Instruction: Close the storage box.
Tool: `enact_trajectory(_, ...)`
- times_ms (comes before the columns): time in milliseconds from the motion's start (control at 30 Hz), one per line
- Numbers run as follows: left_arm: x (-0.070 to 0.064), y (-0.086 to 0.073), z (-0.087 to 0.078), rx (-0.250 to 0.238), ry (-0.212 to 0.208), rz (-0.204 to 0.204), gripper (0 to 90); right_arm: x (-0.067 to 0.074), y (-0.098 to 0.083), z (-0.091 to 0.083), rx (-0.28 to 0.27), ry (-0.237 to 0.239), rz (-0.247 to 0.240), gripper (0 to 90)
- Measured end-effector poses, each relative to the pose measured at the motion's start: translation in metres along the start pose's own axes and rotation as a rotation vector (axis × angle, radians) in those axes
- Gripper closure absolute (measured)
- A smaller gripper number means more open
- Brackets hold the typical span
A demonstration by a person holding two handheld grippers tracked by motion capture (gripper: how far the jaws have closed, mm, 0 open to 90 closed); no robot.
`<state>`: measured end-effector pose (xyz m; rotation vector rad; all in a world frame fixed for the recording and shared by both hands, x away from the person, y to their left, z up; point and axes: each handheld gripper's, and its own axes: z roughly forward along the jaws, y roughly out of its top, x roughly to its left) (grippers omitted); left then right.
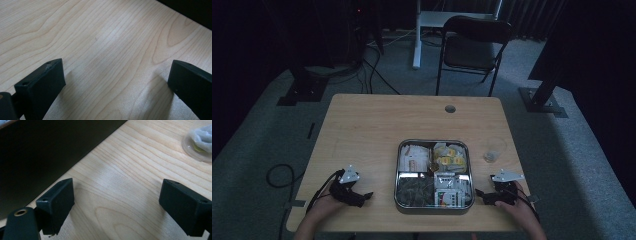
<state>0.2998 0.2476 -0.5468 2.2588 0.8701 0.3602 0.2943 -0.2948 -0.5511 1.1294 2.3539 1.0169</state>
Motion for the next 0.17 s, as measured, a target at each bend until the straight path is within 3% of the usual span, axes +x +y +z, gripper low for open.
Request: enact_trajectory(167, 0.0001, 0.0001, 0.0000, 0.001, 0.000, 0.000, 1.0, 0.0000, 0.0000, 0.0000, 0.000, 0.000, 0.000, 12.3)
